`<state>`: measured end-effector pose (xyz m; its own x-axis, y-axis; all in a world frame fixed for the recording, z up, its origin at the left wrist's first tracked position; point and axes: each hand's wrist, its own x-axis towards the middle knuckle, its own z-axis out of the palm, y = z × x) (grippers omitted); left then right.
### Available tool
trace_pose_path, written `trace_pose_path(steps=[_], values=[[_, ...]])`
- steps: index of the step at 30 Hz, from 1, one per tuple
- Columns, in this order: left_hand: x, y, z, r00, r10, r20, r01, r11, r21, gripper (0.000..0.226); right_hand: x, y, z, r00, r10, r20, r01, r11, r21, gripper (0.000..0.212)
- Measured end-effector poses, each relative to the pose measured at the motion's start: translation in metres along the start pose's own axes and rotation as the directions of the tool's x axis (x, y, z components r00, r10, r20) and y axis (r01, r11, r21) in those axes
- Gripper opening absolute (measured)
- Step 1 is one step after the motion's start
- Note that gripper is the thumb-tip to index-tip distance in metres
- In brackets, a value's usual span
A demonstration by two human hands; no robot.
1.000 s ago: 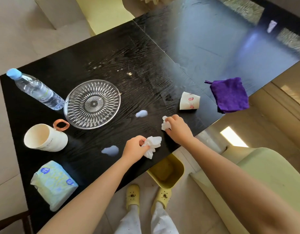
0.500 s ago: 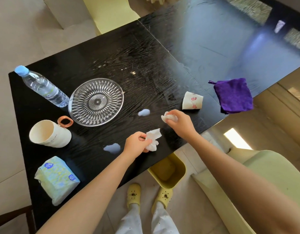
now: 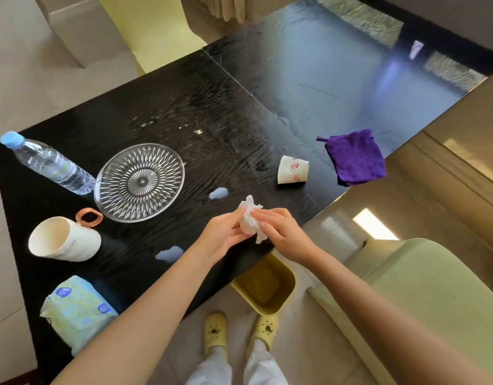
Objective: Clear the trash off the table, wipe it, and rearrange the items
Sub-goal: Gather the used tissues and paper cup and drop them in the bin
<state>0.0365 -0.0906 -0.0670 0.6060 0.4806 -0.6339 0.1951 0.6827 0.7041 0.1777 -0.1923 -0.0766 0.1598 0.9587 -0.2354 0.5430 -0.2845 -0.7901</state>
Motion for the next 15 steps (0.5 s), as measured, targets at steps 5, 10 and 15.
trace_pose_path(steps=[5,10,15], values=[[0.005,0.000,0.019,0.999,-0.006,-0.040,0.010,0.997,0.083,0.030,0.002,0.003,-0.008,0.980,0.050,-0.194,-0.036,0.997,0.074,0.021],[0.012,0.001,0.027,0.995,-0.040,-0.094,0.042,0.999,0.026,0.033,0.005,0.005,-0.017,0.988,0.026,-0.151,-0.011,0.995,0.096,0.033],[0.021,0.005,0.033,0.992,-0.081,-0.097,0.081,0.997,-0.009,0.034,0.009,0.012,-0.023,0.988,0.027,-0.155,-0.012,0.995,0.097,0.039]])
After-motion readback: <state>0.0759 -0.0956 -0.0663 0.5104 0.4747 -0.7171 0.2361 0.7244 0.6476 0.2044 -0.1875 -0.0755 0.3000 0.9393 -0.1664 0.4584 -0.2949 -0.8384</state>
